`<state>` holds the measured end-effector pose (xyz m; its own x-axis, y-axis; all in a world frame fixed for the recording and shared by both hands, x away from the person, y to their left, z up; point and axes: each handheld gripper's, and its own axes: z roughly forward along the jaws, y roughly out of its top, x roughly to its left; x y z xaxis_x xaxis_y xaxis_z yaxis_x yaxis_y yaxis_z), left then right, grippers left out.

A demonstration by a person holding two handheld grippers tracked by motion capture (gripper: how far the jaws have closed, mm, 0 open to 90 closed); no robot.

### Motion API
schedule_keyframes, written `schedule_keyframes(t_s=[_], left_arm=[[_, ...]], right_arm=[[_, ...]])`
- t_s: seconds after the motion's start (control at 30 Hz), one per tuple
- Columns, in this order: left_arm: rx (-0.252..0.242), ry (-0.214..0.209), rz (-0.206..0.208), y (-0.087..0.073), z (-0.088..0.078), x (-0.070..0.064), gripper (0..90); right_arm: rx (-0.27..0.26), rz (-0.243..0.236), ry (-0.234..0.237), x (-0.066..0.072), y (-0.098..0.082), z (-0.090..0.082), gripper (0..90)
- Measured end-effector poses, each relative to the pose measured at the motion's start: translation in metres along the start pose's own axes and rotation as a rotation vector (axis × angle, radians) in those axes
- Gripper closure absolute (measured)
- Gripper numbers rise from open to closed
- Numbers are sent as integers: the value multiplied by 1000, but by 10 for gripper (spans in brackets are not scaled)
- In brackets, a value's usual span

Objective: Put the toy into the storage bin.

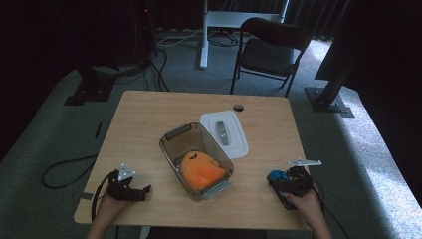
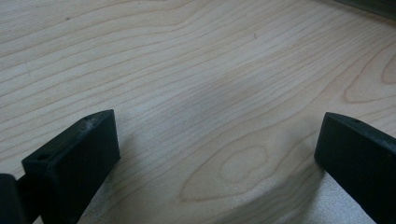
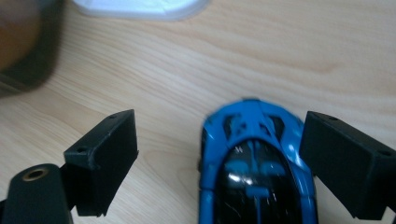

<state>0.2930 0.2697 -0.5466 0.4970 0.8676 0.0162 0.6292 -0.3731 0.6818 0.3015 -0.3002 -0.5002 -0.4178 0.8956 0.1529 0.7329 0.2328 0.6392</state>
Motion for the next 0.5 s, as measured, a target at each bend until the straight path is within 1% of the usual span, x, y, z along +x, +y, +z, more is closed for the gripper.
schedule_keyframes(t_s=[0.07, 0.13, 0.17, 0.2, 0.27, 0.4, 0.47, 0.5], left_arm=[[0, 0, 0, 0, 0, 0, 3], [0, 0, 0, 0, 0, 0, 3], [0, 0, 0, 0, 0, 0, 3], [-1, 0, -1, 0, 0, 0, 3], [0, 0, 0, 0, 0, 0, 3], [-1, 0, -1, 0, 0, 0, 3], [0, 0, -1, 0, 0, 0, 3], [-1, 0, -1, 0, 0, 0, 3]], right_arm=[[10, 3, -23, -2, -6, 3, 109], [26, 5, -28, -4, -11, 5, 111], [15, 4, -25, -4, -13, 5, 111], [16, 8, -21, -3, -14, 4, 111], [19, -5, -35, -2, -16, 3, 111], [4, 1, -52, -3, -21, -3, 110], [12, 1, -76, -5, -23, -3, 110], [27, -1, -92, -6, -25, -1, 110]])
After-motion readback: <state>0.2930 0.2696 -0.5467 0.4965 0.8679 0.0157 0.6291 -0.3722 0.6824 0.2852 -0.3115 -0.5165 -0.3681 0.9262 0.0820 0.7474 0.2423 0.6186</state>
